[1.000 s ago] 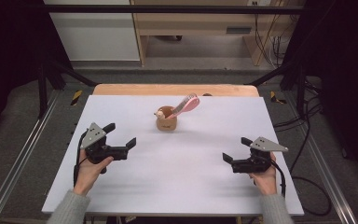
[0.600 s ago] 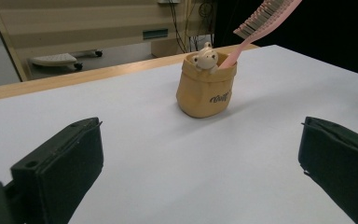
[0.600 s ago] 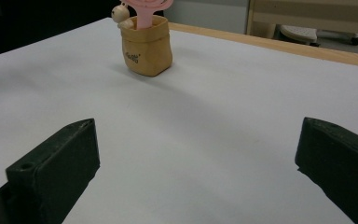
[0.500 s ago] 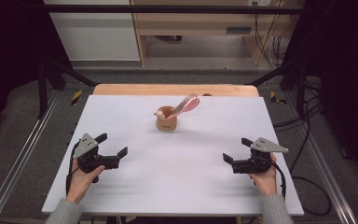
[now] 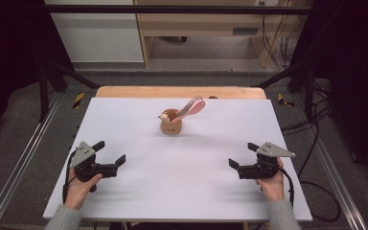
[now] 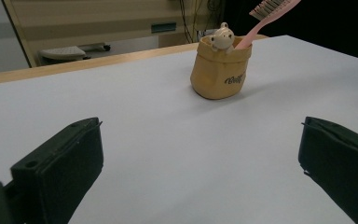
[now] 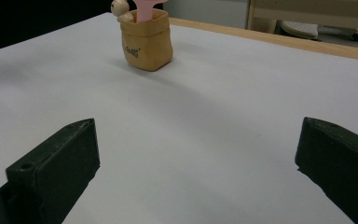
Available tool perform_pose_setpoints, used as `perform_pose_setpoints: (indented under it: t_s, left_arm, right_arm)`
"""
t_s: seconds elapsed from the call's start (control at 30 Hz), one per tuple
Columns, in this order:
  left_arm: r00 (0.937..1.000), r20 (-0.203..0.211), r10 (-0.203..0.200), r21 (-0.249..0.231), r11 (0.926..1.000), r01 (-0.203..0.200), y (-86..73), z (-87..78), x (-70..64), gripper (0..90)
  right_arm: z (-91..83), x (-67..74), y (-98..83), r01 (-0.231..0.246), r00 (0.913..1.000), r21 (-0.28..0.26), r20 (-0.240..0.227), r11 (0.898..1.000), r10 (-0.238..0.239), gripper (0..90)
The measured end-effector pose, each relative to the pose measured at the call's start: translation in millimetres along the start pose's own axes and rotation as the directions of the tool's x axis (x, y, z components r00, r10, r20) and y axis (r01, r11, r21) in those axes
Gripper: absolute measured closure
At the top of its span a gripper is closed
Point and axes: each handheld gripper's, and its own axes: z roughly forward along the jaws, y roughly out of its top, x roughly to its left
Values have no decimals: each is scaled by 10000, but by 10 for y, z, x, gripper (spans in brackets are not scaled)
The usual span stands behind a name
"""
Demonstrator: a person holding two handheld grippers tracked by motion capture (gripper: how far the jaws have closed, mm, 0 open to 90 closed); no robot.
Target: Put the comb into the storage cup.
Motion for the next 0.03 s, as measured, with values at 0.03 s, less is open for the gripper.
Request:
perform_pose_setpoints:
  t_s: [0.03]
  left_arm:
    - [10000, -3, -14, 22, 10000, 14, -3, 2, 2, 1]
  right_arm:
    - [0, -1, -1, -11, 10000, 4, 2, 10000, 11, 1]
